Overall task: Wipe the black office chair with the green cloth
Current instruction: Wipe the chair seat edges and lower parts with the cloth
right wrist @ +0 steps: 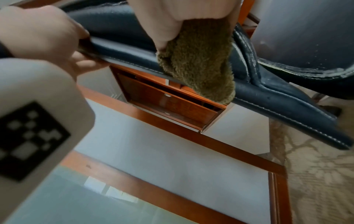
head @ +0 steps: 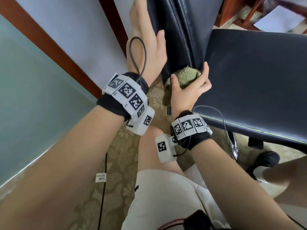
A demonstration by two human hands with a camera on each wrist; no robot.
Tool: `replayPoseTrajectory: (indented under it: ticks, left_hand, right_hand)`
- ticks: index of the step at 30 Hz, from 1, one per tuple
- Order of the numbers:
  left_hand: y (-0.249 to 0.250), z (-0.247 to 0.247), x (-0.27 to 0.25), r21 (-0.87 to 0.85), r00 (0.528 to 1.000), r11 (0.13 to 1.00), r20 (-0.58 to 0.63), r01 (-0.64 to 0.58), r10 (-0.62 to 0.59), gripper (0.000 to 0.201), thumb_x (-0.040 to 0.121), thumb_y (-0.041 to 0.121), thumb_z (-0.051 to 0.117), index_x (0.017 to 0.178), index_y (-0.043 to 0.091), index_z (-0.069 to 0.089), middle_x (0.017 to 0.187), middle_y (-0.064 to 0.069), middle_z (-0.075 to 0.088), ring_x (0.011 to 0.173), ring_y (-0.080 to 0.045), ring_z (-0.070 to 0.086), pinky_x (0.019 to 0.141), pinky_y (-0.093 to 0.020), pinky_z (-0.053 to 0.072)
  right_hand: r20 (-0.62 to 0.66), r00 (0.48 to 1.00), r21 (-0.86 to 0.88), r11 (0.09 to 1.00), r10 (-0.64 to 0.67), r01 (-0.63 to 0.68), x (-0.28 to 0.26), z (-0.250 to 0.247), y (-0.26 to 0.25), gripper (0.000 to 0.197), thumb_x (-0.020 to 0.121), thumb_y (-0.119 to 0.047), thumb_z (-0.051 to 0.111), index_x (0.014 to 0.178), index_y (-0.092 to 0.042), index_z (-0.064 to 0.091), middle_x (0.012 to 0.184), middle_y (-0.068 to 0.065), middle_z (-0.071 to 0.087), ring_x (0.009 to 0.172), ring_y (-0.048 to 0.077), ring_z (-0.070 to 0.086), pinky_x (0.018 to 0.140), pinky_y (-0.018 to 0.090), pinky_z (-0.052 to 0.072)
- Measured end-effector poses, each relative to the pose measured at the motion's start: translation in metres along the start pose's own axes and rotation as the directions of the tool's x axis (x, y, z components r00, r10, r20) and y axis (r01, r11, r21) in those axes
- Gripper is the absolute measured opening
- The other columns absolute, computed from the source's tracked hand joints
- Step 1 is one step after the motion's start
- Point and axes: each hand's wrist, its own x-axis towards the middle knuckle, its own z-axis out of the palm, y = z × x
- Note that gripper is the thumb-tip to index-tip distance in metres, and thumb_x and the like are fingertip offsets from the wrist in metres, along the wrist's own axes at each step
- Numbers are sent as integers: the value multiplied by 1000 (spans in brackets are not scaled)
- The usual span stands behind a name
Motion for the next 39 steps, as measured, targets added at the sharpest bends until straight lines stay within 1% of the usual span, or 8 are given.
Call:
replayPoseTrajectory:
  ticks: [4,7,10,13,19,23,33,39]
  left_hand:
    - [1,0,1,-27,999,998,23,49,-49,52,81,-6,54,121,-31,34,125,-45,42,122,-36,35,110,-9,13]
    - [8,-4,5,-61,990,992,89,113,-107,55,83,-3,53,127,-29,29,130,-44,38,127,-47,36,110,-36,30]
    - [9,-8,4,-60,988,992,114,107,-100,63,85,8,50,133,-23,26,137,-36,36,129,-39,40,107,-23,30]
    - [11,-9,4,-67,989,990,97,120,-114,63,83,5,52,133,-23,28,136,-36,38,124,-26,33,100,3,16]
    - [15,-10,4,-18,994,996,63,88,-87,62,85,9,50,132,-24,26,138,-37,34,129,-33,36,101,3,10]
    - [14,-9,4,-3,997,999,53,51,-51,60,84,2,52,130,-28,26,135,-42,33,126,-27,25,102,4,6]
    - [11,-9,4,-5,997,998,56,59,-59,61,84,4,52,132,-23,27,136,-37,36,127,-29,32,103,3,7]
    - [7,-6,3,2,999,999,31,36,-36,58,83,0,52,130,-25,29,134,-39,37,127,-32,35,107,-2,8]
  right_hand:
    - [12,998,-10,998,54,-54,-2,-2,6,85,74,-12,77,143,-16,28,117,2,25,83,3,46,76,-6,31]
    - [60,970,-146,963,236,-226,-2,-16,23,85,77,-13,75,144,-24,24,124,8,31,91,13,46,88,15,35]
    - [5,871,-207,853,491,-479,2,-44,41,80,83,-19,69,145,-27,19,132,16,33,106,32,51,95,36,36]
    - [24,915,-118,910,403,-397,10,-62,42,68,83,-20,68,138,-17,28,132,18,36,115,33,46,95,33,36]
    - [87,959,147,949,270,-280,3,-45,6,44,85,-16,65,122,-10,42,118,6,39,97,5,46,74,2,38]
    - [137,937,322,880,322,-349,-15,-35,2,35,86,-18,63,116,-15,45,116,6,50,99,11,53,82,17,44]
    - [-81,994,-102,993,-75,66,-6,-19,7,67,62,-20,85,116,1,50,115,17,38,103,21,35,77,-6,23]
    - [-67,996,-71,995,66,-71,7,-1,1,76,64,-23,84,125,-4,43,123,16,39,101,19,34,75,-4,20]
